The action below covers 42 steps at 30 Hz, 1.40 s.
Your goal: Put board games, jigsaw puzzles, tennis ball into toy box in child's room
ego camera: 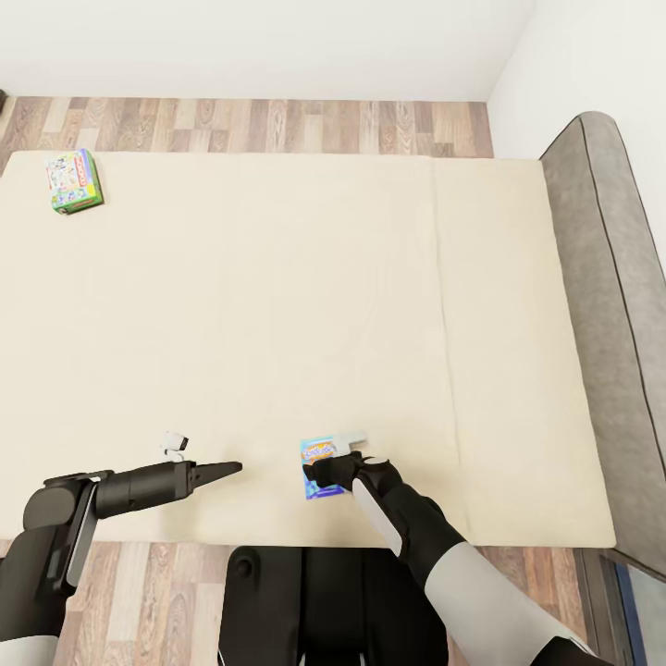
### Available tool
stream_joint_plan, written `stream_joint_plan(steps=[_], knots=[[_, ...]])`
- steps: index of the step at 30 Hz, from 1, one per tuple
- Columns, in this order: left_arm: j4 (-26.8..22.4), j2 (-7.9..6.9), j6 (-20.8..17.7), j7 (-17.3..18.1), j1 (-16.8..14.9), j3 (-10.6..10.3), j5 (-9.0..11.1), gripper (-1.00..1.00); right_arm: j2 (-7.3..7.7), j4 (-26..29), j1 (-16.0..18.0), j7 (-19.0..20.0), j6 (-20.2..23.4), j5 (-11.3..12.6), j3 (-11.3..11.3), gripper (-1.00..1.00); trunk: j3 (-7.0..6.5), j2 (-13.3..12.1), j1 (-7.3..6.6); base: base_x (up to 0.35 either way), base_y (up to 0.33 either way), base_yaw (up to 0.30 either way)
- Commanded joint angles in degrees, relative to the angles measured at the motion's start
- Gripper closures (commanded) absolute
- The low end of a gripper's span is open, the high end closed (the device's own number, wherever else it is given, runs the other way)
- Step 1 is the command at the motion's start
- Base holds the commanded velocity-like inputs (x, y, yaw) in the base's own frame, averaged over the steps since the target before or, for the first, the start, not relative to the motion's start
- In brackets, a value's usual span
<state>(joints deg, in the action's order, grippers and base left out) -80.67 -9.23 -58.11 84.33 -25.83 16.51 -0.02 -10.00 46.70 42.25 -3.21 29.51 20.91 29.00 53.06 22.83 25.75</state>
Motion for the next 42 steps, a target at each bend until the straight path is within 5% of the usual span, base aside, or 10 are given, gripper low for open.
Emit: stream_joint_plan(steps=[1,42], knots=[[-0.02,-0.01,-0.60,0.22,-0.01,0.01,-0.03,-1.00,0.00,0.05,0.03,-0.33,0.21,0.45,0.09,-1.00,0.06,0.09,0.03,0.000,0.016,0.000],[-0.02,0.00,-0.60,0.22,-0.01,0.01,0.01,-1.00,0.00,0.05,0.03,-0.30,0.20,0.45,0.09,-1.00,0.06,0.09,0.03,0.000,0.015,0.000]])
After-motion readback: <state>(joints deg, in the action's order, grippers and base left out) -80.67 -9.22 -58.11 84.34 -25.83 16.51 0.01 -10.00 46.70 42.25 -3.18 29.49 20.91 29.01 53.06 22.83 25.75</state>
